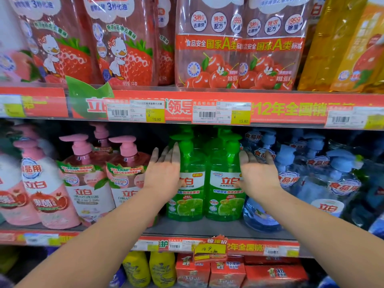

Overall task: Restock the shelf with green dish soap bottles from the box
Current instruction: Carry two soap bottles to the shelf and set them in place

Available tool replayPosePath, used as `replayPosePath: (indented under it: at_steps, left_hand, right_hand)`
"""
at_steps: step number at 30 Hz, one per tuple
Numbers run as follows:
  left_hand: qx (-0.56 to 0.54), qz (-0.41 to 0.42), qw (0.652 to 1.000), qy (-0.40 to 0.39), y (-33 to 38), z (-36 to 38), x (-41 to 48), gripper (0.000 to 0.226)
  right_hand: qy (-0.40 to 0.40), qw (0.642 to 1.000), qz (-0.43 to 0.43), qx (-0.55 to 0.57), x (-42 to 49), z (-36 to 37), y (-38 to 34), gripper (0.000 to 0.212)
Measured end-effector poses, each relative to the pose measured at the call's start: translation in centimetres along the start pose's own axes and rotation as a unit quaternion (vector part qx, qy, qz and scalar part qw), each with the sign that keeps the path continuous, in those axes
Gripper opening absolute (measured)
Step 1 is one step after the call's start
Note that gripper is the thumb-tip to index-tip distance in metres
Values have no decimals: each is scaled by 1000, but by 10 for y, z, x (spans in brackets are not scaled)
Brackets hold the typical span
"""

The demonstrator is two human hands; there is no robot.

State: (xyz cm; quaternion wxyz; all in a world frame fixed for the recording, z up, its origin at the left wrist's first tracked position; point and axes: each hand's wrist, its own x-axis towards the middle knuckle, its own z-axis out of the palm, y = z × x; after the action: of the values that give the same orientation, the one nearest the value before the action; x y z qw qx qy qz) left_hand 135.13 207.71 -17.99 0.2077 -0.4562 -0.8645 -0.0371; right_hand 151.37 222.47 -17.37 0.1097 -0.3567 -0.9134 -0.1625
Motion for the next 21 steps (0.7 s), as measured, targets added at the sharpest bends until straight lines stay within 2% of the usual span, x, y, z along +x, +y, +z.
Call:
replayPosePath:
  at_steps: [4, 12, 17, 21]
  left_hand:
    - [9, 0, 1000, -10, 1, 2, 6, 106]
    - [21, -10, 999, -30, 0, 10, 14, 106]
    - [44, -16, 998, -30, 3, 7, 14, 106]
    - [92, -13, 995, -43, 4, 0, 11, 97]
  right_hand:
    - [3, 1000, 6, 7, 4, 2, -1, 80]
    - [19, 1000, 21, -1, 18, 17, -1, 89]
    - [-16, 1000, 2, 6, 16, 8, -4, 93]
    - [-28, 999, 14, 18, 10, 1, -6, 94]
